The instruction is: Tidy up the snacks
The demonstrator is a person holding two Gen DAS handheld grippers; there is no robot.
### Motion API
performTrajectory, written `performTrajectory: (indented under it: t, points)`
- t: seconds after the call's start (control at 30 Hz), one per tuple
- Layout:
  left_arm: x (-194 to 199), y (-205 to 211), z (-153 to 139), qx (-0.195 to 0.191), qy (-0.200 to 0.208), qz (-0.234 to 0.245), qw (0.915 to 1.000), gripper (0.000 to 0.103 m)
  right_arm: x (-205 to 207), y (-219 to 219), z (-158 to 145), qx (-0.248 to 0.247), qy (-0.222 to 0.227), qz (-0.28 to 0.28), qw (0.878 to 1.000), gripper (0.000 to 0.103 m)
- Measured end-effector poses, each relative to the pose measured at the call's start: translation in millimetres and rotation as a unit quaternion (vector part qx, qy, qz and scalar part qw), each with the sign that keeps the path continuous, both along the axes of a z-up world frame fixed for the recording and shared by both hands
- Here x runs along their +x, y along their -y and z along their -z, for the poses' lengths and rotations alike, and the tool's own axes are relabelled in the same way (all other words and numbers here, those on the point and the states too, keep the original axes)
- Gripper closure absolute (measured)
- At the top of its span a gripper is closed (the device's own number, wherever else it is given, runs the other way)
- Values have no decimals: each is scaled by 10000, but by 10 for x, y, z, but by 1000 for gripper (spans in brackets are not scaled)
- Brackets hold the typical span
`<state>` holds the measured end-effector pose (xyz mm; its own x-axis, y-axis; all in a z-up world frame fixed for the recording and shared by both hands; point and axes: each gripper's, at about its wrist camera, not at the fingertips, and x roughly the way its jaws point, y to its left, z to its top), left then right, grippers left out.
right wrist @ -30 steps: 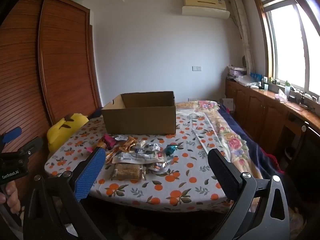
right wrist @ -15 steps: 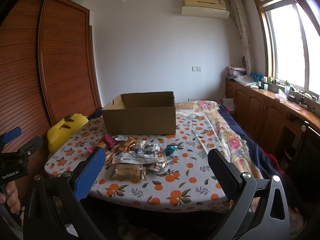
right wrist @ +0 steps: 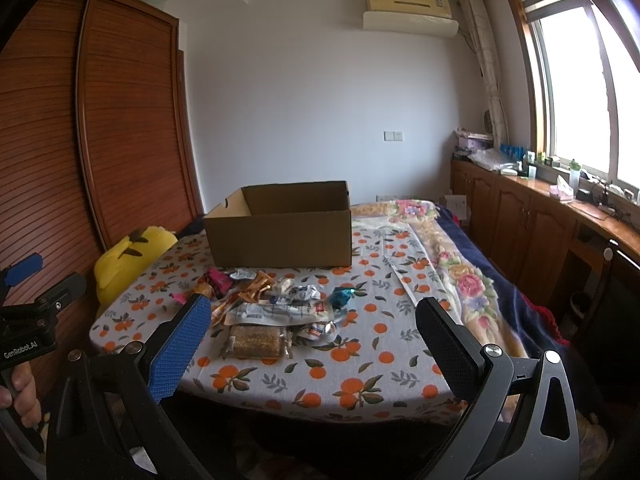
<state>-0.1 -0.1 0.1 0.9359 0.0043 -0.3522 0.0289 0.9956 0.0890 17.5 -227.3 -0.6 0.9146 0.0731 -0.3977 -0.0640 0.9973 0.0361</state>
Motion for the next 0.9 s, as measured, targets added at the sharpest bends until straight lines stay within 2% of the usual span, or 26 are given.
performTrajectory:
  t: [0.9]
  points:
    - [-1,2,0,14,14,-1,10000,0,10,1,8,13,-9,1,10000,0]
